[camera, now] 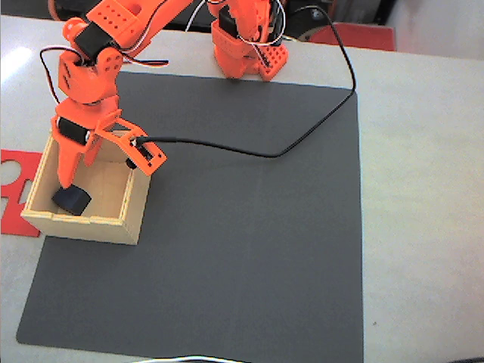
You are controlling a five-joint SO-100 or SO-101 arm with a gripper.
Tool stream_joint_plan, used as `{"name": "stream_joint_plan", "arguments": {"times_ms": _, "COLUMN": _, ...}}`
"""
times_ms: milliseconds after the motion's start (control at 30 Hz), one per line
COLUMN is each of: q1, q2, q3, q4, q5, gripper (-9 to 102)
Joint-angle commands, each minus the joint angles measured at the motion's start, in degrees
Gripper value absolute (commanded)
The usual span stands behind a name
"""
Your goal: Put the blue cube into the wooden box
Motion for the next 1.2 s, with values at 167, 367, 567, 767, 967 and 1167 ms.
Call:
{"name": "stream_joint_plan", "arguments": {"times_ms": 167, "q1": -3.60, "q2": 18.81, "q3": -3.08, "q4": 3.87, "q5": 3.08, "gripper": 0}}
{"name": "stream_joint_plan", "arguments": {"times_ms": 367, "q1": -10.28, "q2": 40.08, "q3": -3.25, "q4": 10.63, "q5": 3.43, "gripper": 0}}
{"name": "stream_joint_plan", "arguments": {"times_ms": 567, "q1": -23.38, "q2": 60.12, "q3": 0.18, "q4": 20.13, "q5": 2.72, "gripper": 0}}
{"name": "stream_joint_plan", "arguments": {"times_ms": 767, "q1": -29.79, "q2": 83.06, "q3": 19.86, "q4": 19.51, "q5": 0.97, "gripper": 0}}
{"name": "stream_joint_plan", "arguments": {"times_ms": 967, "q1": -28.39, "q2": 110.04, "q3": 37.62, "q4": 22.24, "q5": -4.13, "gripper": 0}}
{"name": "stream_joint_plan", "arguments": {"times_ms": 1167, "q1": -28.92, "q2": 110.04, "q3": 43.68, "q4": 24.35, "q5": -2.20, "gripper": 0}}
